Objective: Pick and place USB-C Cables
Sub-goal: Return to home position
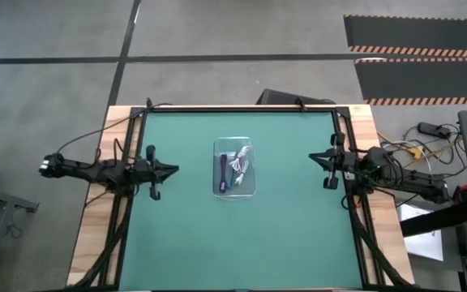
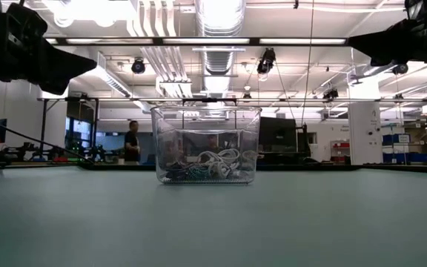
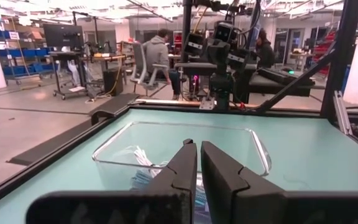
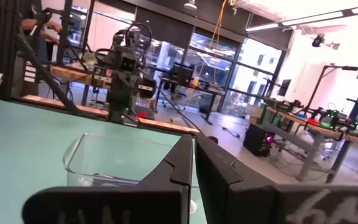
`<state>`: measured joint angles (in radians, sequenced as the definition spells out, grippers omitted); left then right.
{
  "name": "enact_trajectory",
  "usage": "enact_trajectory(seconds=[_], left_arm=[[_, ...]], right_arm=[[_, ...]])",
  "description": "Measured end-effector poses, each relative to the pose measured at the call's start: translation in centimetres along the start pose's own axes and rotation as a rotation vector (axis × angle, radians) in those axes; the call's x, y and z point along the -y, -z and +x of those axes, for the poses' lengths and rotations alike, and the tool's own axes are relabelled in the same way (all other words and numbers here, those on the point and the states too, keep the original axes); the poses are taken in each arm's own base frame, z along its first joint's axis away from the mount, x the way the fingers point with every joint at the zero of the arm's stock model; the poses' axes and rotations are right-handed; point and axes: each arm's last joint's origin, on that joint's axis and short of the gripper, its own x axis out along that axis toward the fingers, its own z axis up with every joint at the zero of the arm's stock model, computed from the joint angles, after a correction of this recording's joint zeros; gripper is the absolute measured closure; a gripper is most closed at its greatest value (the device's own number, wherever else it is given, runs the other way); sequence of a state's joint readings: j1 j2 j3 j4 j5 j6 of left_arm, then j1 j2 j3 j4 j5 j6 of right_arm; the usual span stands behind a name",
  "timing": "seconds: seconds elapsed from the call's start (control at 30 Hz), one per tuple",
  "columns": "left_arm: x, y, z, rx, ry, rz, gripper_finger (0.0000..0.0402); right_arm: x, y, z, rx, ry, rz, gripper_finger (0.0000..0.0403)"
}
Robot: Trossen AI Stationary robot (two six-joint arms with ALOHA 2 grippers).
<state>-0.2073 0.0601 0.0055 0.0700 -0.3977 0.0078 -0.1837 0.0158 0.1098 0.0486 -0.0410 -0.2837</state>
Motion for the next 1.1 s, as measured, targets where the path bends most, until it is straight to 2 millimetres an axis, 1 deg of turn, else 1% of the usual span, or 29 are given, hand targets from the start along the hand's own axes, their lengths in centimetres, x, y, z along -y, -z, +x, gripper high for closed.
enact_trajectory(seconds=[1.1], left_arm=[[0.4, 1.4, 0.8, -0.152, 0.000, 0.064, 0.0393]], right_arm=[[0.0, 0.0, 0.0, 0.000, 0.000, 0.003, 0.0394]])
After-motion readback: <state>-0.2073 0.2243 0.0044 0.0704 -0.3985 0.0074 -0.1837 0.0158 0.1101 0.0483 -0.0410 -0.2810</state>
